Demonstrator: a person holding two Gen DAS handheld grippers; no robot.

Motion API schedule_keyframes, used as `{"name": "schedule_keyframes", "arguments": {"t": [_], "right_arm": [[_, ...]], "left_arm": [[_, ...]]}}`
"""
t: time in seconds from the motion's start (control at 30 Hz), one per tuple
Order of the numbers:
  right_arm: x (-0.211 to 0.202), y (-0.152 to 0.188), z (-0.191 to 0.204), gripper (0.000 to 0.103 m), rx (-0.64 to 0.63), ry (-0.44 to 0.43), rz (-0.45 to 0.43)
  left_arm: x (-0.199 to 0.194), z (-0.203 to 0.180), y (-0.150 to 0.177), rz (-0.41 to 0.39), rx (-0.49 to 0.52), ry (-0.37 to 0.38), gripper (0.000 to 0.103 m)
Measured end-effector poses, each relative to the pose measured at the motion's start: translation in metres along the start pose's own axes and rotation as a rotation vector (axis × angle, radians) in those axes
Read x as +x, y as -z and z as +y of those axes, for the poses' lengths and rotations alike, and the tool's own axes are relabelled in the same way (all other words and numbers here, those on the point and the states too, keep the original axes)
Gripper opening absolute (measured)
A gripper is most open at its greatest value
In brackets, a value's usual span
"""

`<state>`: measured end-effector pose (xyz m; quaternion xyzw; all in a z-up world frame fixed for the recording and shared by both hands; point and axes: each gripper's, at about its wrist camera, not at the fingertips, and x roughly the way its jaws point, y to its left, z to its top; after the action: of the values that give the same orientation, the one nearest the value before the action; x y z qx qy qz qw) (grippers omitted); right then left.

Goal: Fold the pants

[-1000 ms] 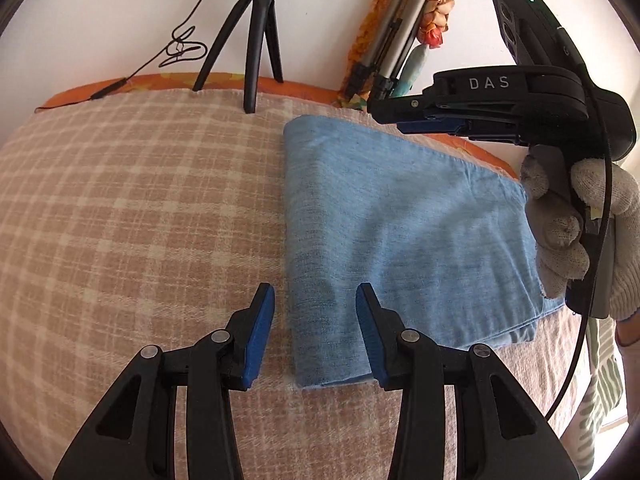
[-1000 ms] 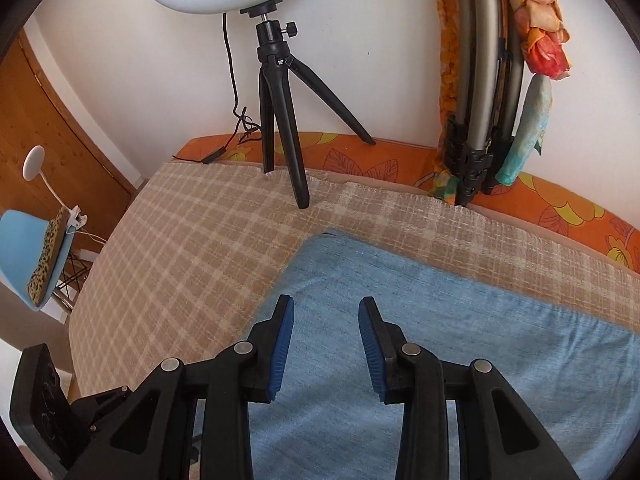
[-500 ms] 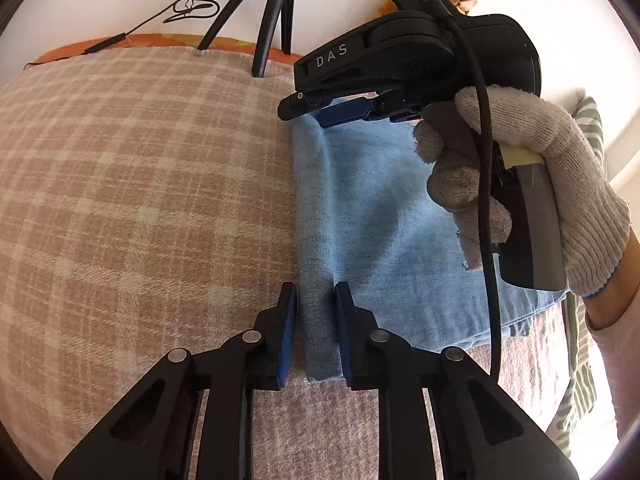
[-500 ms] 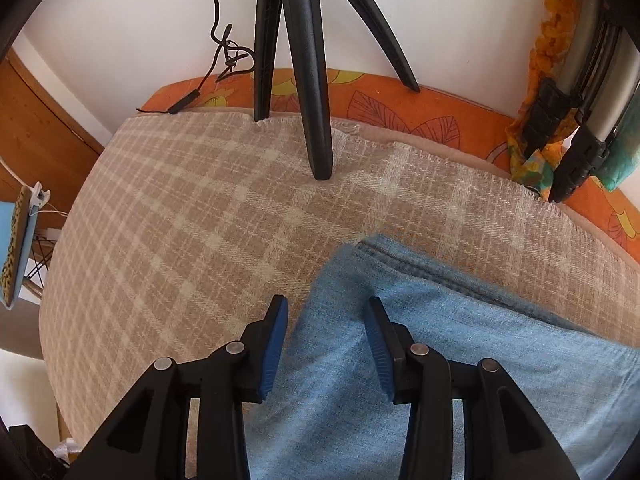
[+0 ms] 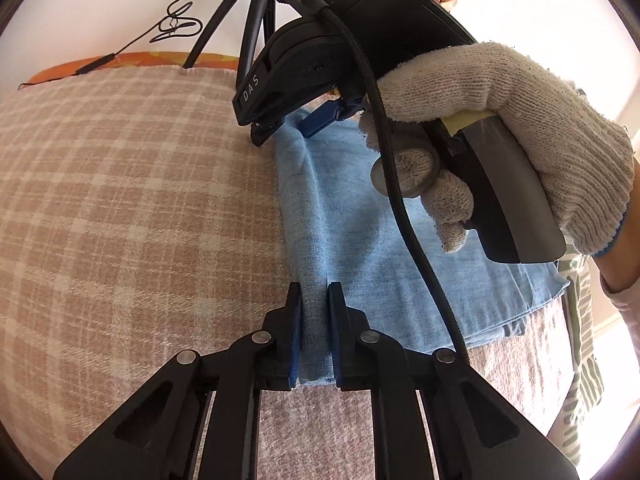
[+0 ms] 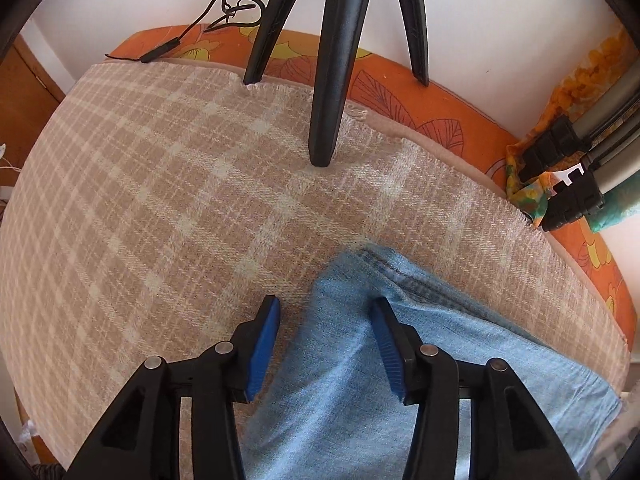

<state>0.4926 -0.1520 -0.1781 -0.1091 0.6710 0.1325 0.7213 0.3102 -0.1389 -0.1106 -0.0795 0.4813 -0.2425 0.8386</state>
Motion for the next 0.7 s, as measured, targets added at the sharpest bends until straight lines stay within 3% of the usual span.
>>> {"name": "schedule_keyframes", "arguments": {"t": [0.03,0.07,0.13,0.33,0.4,0.43,0.47,0.7], "right_arm": [[0.000,0.000,0.000,0.035,0.002,0.007,-0.004],[-0.001,0.001,-0.003,0.028,0.013,-0.002,-0.006],[-0.004,0.005,-0.017,0.022,0.060,-0.050,-0.015],[-0.013,0.019,-0.044,0.009,0.151,-0.167,-0.071],[-0.018,0.023,-0.052,0.007,0.177,-0.199,-0.092],[-0.020,0.025,-0.055,0.006,0.188,-0.215,-0.104],[-0.024,0.028,-0.063,0.005,0.201,-0.232,-0.114],[-0.067,0.049,-0.110,0.003,0.268,-0.329,-0.205]], "left_arm": [[0.001,0.000,0.000,0.002,-0.006,-0.002,0.012],[0.002,0.001,0.000,0.006,-0.011,-0.005,0.023],[0.008,0.003,-0.002,0.015,-0.018,-0.003,0.034],[0.013,-0.001,0.000,0.016,-0.010,-0.001,0.034],[0.014,-0.004,0.000,0.010,-0.004,0.000,0.033],[0.013,-0.005,0.000,0.003,0.003,0.000,0.019],[0.013,-0.008,-0.001,-0.001,0.016,0.000,0.014],[-0.016,-0.039,-0.008,-0.103,0.084,0.052,0.009]]}}
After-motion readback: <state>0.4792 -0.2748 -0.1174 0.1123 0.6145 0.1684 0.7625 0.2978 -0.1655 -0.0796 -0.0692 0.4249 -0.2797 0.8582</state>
